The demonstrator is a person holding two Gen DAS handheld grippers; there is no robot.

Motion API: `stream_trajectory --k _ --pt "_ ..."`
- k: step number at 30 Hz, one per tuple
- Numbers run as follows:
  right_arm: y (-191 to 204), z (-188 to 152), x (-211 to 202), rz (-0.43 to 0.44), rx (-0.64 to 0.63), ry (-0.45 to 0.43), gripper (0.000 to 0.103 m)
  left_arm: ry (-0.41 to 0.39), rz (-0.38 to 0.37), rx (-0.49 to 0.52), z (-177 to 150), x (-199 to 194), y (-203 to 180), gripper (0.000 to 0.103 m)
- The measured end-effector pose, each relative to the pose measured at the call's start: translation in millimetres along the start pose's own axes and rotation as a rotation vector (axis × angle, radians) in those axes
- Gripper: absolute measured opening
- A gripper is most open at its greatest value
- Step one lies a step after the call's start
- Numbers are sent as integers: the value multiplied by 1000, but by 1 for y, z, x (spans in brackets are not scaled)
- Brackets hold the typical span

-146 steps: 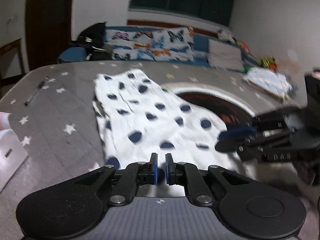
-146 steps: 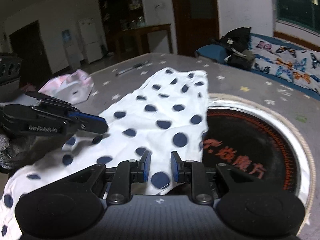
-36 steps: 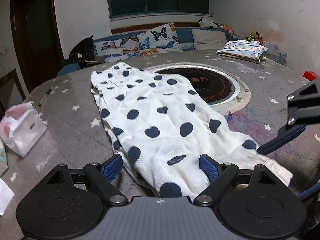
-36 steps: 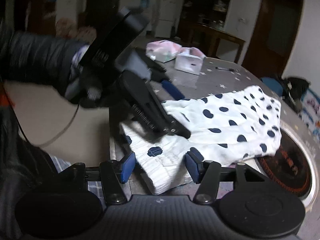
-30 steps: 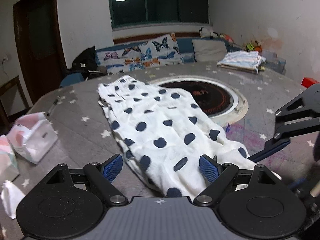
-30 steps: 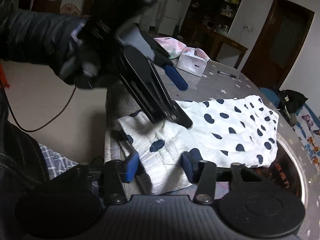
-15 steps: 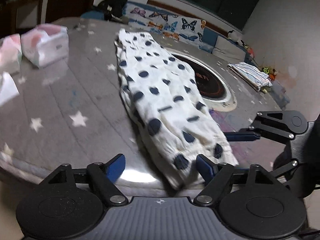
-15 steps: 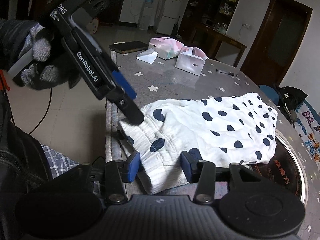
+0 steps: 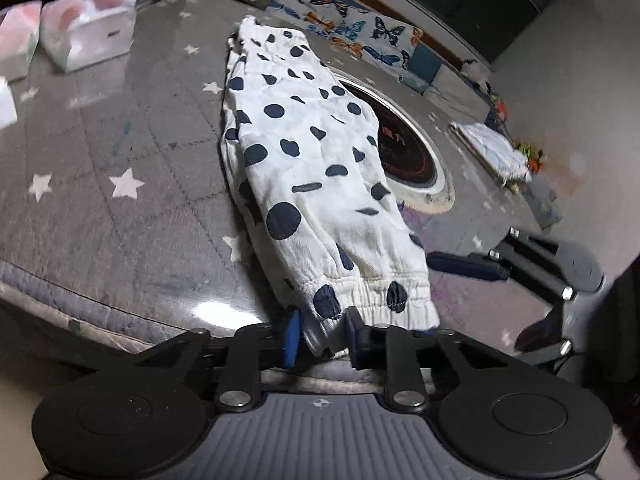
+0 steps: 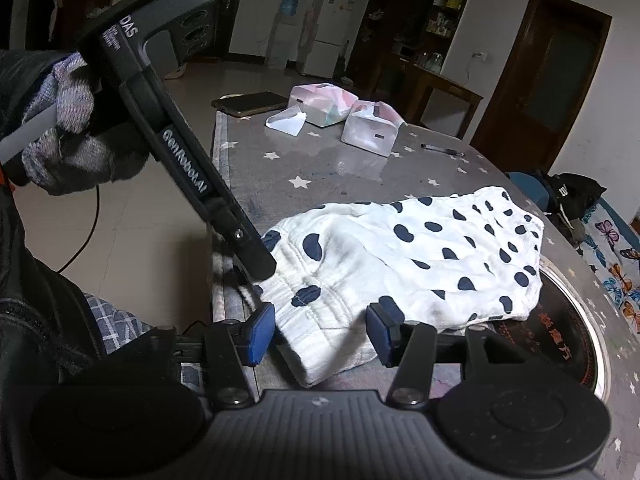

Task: Fold clothes

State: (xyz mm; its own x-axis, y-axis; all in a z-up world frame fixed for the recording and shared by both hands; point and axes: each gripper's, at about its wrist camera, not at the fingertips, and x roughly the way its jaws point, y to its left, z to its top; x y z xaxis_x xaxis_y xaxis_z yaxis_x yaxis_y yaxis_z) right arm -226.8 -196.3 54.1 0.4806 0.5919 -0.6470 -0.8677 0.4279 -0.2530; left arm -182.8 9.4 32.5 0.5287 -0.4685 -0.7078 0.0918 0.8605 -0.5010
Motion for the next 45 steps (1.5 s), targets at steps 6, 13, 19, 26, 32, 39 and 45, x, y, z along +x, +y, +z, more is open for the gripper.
stream_trajectory --k 6,13,19,26,32,39,45 --pt "1 0 -4 -42 -17 -18 67 -21 -115 -140 24 -9 8 19" --pt "13 0 7 -89 -95 -25 81 -42 -179 -200 45 -6 6 18" --pt "26 -1 24 -153 -168 -25 71 -33 -195 -228 49 0 9 18" --pt "19 5 27 -174 -132 -28 28 -45 -199 -103 44 -14 11 27" --pt "10 7 14 -125 -119 -29 19 -114 -197 34 44 -42 14 32" --pt "3 10 2 -51 -106 -33 15 -178 -167 158 69 -32 6 30" --pt "5 20 -20 11 -114 -31 15 -115 -173 219 92 21 -1 30"
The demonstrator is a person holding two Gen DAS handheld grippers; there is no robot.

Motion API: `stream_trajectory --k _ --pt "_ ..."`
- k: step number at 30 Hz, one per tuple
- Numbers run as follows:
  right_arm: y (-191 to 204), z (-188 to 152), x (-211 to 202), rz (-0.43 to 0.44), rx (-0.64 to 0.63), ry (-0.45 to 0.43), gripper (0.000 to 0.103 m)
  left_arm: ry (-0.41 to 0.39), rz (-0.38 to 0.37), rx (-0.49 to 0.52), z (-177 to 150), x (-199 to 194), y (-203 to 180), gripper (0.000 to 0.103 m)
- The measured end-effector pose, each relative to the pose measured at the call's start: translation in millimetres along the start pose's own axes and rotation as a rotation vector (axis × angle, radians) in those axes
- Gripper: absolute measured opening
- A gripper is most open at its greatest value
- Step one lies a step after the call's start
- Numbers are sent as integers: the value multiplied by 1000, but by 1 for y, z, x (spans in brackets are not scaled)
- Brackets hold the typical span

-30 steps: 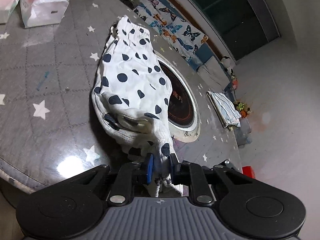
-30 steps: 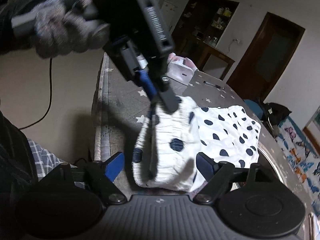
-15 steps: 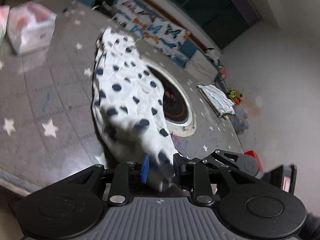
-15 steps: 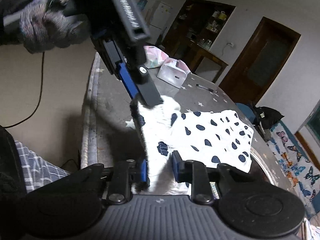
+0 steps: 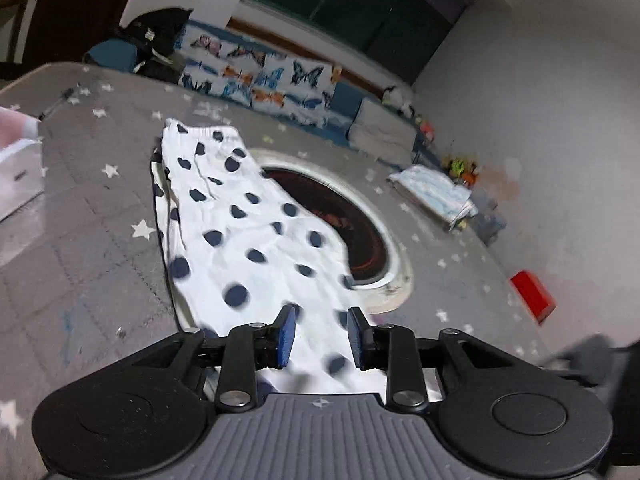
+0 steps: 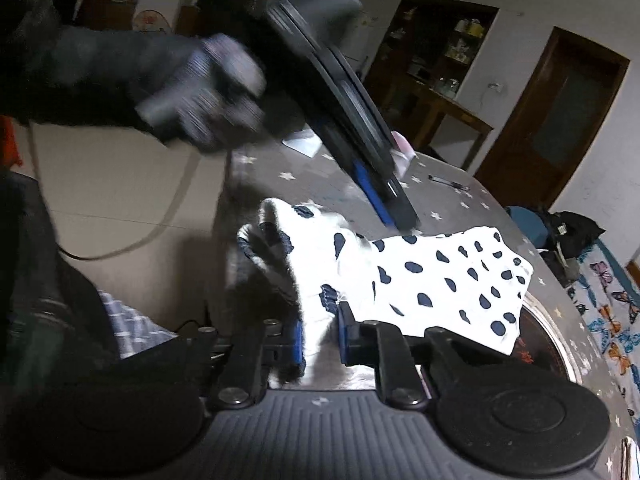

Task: Fold clothes

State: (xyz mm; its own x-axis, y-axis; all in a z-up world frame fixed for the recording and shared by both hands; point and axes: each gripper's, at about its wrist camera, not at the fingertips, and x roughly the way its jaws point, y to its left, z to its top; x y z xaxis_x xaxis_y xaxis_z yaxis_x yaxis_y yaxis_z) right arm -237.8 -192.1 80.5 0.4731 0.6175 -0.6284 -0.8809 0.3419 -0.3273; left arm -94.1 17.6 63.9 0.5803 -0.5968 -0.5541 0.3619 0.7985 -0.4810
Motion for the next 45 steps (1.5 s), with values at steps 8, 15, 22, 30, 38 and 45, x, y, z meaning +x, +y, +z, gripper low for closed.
stream_trajectory --k 8,15,22,30,38,45 --pt "2 19 -54 54 4 7 14 52 -20 -40 -7 33 28 30" --pt "-17 43 -83 -36 24 -12 14 83 -74 -96 -21 28 49 29" --pt "-82 71 -59 -92 76 -65 14 79 -116 -129 -25 14 66 30" --pt "-161 86 -5 -106 163 -48 14 75 -187 -186 -22 16 84 31" --pt "-224 78 81 -75 237 37 14 88 -223 -210 -16 22 95 31" --pt "-254 64 143 -39 297 95 14 89 -223 -226 -11 25 101 31"
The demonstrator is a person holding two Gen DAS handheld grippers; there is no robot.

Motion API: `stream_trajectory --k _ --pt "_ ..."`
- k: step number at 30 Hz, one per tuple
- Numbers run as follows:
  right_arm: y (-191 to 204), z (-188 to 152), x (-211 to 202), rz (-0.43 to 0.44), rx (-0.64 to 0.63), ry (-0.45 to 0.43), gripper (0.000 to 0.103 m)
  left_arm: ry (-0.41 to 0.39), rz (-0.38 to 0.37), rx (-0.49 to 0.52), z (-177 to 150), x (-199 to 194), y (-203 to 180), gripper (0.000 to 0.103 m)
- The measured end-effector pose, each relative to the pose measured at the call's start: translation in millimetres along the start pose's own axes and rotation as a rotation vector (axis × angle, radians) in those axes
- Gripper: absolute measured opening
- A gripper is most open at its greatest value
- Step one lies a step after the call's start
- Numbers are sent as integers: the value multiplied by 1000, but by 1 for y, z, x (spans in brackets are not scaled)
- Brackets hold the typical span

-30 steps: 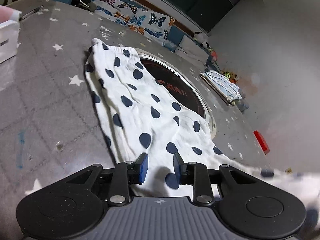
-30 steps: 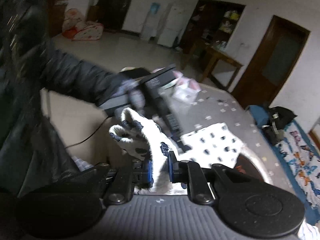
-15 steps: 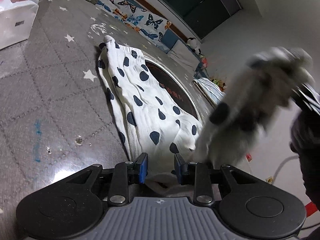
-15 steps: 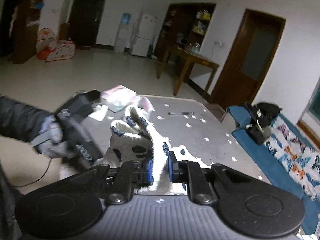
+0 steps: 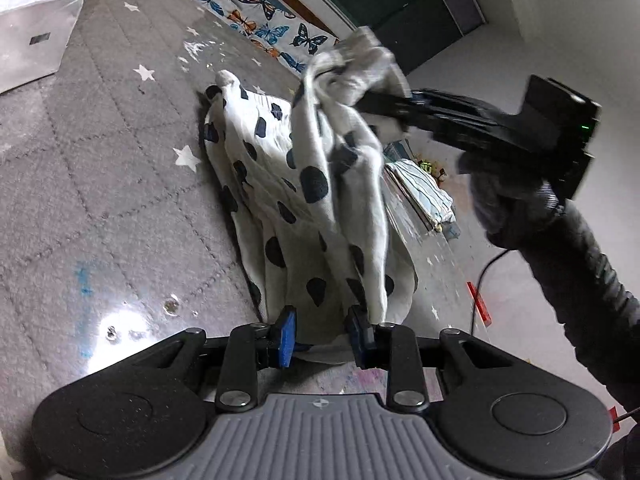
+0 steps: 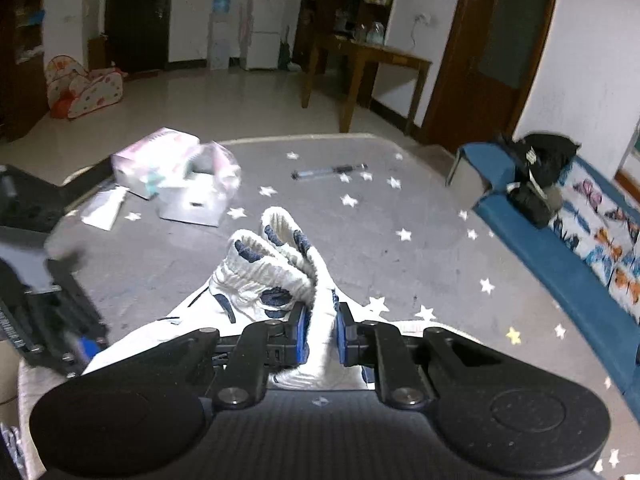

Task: Fold clothes

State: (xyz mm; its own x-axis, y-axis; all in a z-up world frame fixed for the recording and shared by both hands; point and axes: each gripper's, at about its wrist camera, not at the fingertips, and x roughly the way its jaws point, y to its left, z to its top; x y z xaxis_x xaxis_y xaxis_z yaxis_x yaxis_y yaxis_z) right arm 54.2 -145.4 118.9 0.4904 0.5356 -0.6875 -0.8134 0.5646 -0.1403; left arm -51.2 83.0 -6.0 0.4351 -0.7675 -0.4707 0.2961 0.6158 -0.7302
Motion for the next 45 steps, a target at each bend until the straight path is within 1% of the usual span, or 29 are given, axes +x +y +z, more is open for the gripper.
stream_trajectory --k 4,5,8,10,12,13,14,15,18,22,25,29,31,32,34,35,36,39,41,44,45 --pt "-12 -2 26 -1 48 7 17 -19 4 -32 2 -3 6 31" --pt "-13 -4 30 -9 56 5 19 -25 6 -38 2 -5 7 31" --pt "-22 -9 42 -31 117 -28 23 -42 15 -52 2 -9 9 31" --pt "-30 -12 44 -33 175 -55 24 -53 35 -56 2 -13 9 33" --pt "-36 -15 43 -39 213 -70 24 -66 60 -59 3 -20 9 38" --pt "-38 -17 42 -41 227 -73 25 -75 69 -56 3 -23 9 38" --pt "-40 -19 40 -42 236 -69 26 -85 78 -54 4 -26 10 38" --pt "-41 -23 36 -45 248 -62 31 -100 85 -53 9 -29 9 38" --pt "-43 -35 28 -56 274 -35 36 -145 117 -47 17 -37 4 40" --pt "-48 -51 26 -61 321 0 36 -196 148 -5 41 -33 -8 41" --pt "-55 -57 30 -45 379 -5 36 -213 139 30 60 -20 -18 40" --pt "-66 -59 38 -5 462 -24 35 -207 130 69 85 4 -28 39" --pt "-69 -60 44 13 488 -27 33 -191 129 89 97 18 -31 39" --pt "-70 -60 46 24 496 -29 29 -184 133 100 101 24 -32 39" --pt "-71 -60 49 36 503 -40 26 -172 169 115 106 36 -30 39" --pt "-71 -60 49 36 503 -45 16 -168 192 123 110 42 -28 39" --pt "-71 -59 50 33 506 -49 15 -166 220 127 111 45 -25 39" --pt "-73 -59 53 25 502 -41 15 -161 306 130 115 56 -15 37" --pt "-75 -61 54 30 514 -46 17 -150 318 101 114 56 -7 37" --pt "-80 -63 46 34 543 -71 22 -150 325 96 110 55 -5 37" --pt "-80 -63 43 28 543 -73 22 -151 327 100 109 55 -7 37"
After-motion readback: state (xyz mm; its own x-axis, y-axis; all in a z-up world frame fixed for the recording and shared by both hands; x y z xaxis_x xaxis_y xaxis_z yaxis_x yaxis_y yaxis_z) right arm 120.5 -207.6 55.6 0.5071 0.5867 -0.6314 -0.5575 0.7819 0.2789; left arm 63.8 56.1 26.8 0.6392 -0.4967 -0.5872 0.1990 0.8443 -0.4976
